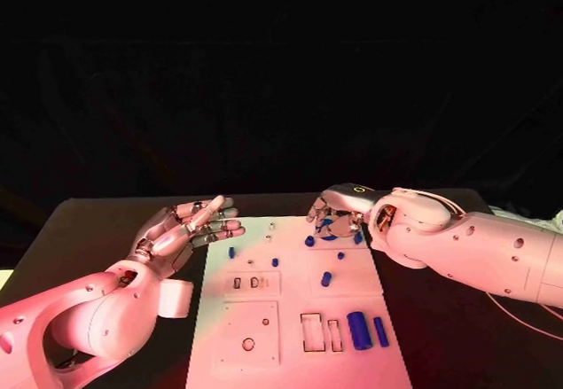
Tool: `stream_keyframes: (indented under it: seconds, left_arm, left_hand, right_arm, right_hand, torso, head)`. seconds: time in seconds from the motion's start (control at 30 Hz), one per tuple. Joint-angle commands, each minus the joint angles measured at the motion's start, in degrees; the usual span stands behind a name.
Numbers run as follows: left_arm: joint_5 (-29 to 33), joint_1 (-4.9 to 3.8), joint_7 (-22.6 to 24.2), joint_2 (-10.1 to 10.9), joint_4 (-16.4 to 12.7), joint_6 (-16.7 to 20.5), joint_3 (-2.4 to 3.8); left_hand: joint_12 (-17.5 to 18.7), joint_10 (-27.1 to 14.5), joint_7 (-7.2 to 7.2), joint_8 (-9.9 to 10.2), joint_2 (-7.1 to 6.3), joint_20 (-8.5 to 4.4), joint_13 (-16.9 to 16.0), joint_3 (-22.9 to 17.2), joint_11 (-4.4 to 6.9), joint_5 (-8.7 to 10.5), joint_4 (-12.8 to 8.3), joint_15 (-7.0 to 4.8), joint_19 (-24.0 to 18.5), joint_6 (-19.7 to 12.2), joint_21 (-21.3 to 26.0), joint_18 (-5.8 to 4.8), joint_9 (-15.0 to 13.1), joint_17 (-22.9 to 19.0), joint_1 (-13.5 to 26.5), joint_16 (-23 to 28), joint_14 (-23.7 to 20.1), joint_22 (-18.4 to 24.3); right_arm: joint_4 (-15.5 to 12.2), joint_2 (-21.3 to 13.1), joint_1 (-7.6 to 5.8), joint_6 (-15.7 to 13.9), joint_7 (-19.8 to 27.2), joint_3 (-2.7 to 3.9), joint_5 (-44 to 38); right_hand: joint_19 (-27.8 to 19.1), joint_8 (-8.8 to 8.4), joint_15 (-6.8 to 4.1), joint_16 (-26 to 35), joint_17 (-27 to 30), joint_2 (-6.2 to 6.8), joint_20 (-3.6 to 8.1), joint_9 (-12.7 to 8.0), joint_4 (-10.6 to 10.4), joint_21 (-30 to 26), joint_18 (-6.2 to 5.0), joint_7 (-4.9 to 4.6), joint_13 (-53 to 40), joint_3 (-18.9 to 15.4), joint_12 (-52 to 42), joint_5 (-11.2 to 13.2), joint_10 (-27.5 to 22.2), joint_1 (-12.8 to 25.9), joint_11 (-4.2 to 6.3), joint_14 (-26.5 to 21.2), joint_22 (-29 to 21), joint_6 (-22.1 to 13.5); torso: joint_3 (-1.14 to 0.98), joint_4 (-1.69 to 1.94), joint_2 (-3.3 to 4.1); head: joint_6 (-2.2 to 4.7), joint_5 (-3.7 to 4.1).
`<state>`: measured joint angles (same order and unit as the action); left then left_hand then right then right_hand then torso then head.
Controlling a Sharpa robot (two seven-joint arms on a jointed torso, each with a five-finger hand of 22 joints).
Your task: Assemble the parts on the task board
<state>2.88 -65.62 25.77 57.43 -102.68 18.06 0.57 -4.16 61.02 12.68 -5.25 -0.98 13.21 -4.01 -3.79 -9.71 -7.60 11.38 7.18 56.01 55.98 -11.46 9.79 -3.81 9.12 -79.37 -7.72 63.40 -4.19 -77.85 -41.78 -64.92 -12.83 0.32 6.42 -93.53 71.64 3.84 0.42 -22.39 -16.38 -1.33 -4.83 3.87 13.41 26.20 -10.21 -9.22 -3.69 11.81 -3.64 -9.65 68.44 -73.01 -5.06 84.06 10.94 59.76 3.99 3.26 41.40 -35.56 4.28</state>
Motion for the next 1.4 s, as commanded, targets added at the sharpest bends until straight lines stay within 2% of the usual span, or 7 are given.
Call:
stream_keyframes:
  seconds: [0.03, 0.37, 0.63, 1.0, 1.1, 1.2, 1.4]
  left_arm:
    - [0.92, -0.2, -0.03, 0.27, -0.84, -1.77, 0.14]
    - [1.03, -0.28, -0.24, 0.45, -1.32, -1.62, 0.23]
    - [1.14, -0.28, -0.52, 0.43, -1.16, -1.12, 0.24]
    - [1.23, -0.29, -0.7, 0.44, -1.04, -0.96, 0.25]
    - [1.24, -0.29, -0.79, 0.45, -0.9, -0.91, 0.25]
    - [1.38, -0.29, -0.88, 0.5, -0.72, -0.81, 0.25]
    - [1.52, -0.29, -0.97, 0.51, -0.6, -0.83, 0.25]
  left_hand:
    - [0.3, -0.04, 0.43, 0.34, 0.29, 0.3, 0.06, 0.12, -0.25, 0.22, -0.47, 0.13, 0.12, -0.12, 0.27, 0.64, 0.07, 0.07, -0.25, 0.24, -0.25, 0.11]
    - [0.38, -0.14, 0.53, 0.46, 0.29, 0.34, 0.06, 0.21, -0.32, 0.23, -0.55, 0.18, 0.07, -0.2, 0.4, 0.63, 0.07, 0.12, -0.21, 0.4, -0.33, 0.16]
    - [0.44, -0.24, 0.64, 0.56, 0.3, 0.39, 0.06, 0.3, -0.39, 0.23, -0.63, 0.23, 0.03, -0.27, 0.52, 0.63, 0.07, 0.18, -0.17, 0.53, -0.39, 0.2]
    - [0.47, -0.3, 0.72, 0.63, 0.33, 0.41, 0.06, 0.32, -0.44, 0.22, -0.72, 0.27, 0.02, -0.32, 0.59, 0.63, 0.06, 0.21, -0.2, 0.61, -0.42, 0.23]
    - [0.49, -0.34, 0.75, 0.66, 0.34, 0.43, 0.06, 0.34, -0.47, 0.22, -0.75, 0.28, 0.01, -0.35, 0.63, 0.63, 0.07, 0.23, -0.2, 0.65, -0.44, 0.24]
    - [0.51, -0.41, 0.81, 0.73, 0.35, 0.45, 0.07, 0.38, -0.52, 0.22, -0.8, 0.32, -0.01, -0.42, 0.69, 0.63, 0.07, 0.26, -0.18, 0.73, -0.47, 0.26]
    - [0.52, -0.45, 0.83, 0.75, 0.37, 0.47, 0.07, 0.39, -0.54, 0.22, -0.82, 0.33, -0.02, -0.44, 0.72, 0.63, 0.07, 0.28, -0.17, 0.76, -0.48, 0.26]
  right_arm:
    - [-0.04, 0.37, -0.29, 3.88, -3.02, 0.04, -5.34]
    - [-0.28, 0.94, -0.6, 6.35, -3.9, 0.05, -8.14]
    - [-0.19, 1.15, -0.62, 8.88, -4.1, 0.04, -9.41]
    - [-0.15, 1.36, -0.62, 9.82, -4.2, 0.04, -10.31]
    - [-0.02, 1.5, -0.61, 9.21, -4.1, 0.03, -10.38]
    - [-0.07, 1.54, -0.6, 6.67, -4.19, 0.03, -10.65]
    - [-0.78, 1.3, -0.58, -0.29, -4.11, 0.05, -10.79]
  right_hand:
    - [0.24, -0.13, -0.4, -2.83, -2.13, 0.99, 0.26, -0.04, -0.81, 1.69, -0.2, 0.69, 0.0, 0.41, 0.06, 0.28, -0.41, -0.12, 0.13, 2.1, 0.94, -0.01]
    - [0.2, -0.1, -0.64, -14.5, -10.07, 2.59, 0.46, 0.01, -3.47, 8.24, -0.12, 1.04, 0.0, 3.31, 0.08, 0.39, -0.62, -0.45, 0.39, 0.95, 4.87, 0.38]
    - [-0.26, -0.01, -0.81, -29.7, -24.57, 3.78, 0.59, 0.09, -5.59, 13.44, -0.21, 1.27, -0.03, 6.44, 0.06, 0.47, 0.08, -1.01, 0.77, 1.7, 8.09, 1.24]
    - [-0.65, 0.13, -1.09, -37.52, -32.52, 4.1, 0.71, 0.22, -7.29, 16.87, -0.27, 1.35, -0.08, 9.29, 0.01, 2.04, 1.32, -1.51, 1.02, 2.07, 10.23, 2.59]
    - [-0.2, 0.46, -1.41, -42.07, -37.78, 3.13, 0.86, 0.44, -8.13, 18.45, -0.29, 1.61, -0.21, 11.06, -0.16, 4.64, 2.46, -2.04, 1.29, 2.62, 11.17, 3.8]
    - [1.25, 1.16, -2.06, -44.65, -40.67, 1.87, 1.08, 0.91, -8.38, 22.47, 0.31, 2.1, -0.52, 12.95, -0.58, 6.11, 4.42, -3.2, 1.77, 2.75, 16.0, 5.62]
    - [2.68, 1.66, -2.53, -46.92, -43.0, 0.98, 1.31, 1.51, -8.58, 27.35, 1.1, 2.32, -0.85, 15.73, -0.65, 6.57, 6.65, -4.23, 2.29, 2.64, 21.91, 6.91]
  torso:
    - [0.38, 0.46, 1.2]
    - [0.55, 0.81, 2.38]
    - [0.61, 1.12, 3.02]
    - [0.9, 1.5, 3.81]
    - [0.89, 1.64, 3.96]
    - [0.91, 1.73, 4.15]
    - [1.01, 1.86, 4.41]
  head:
    - [0.18, 0.48]
    - [0.32, 0.79]
    - [0.66, 0.87]
    - [1.33, 1.26]
    - [1.56, 1.3]
    - [1.62, 1.31]
    - [1.91, 1.22]
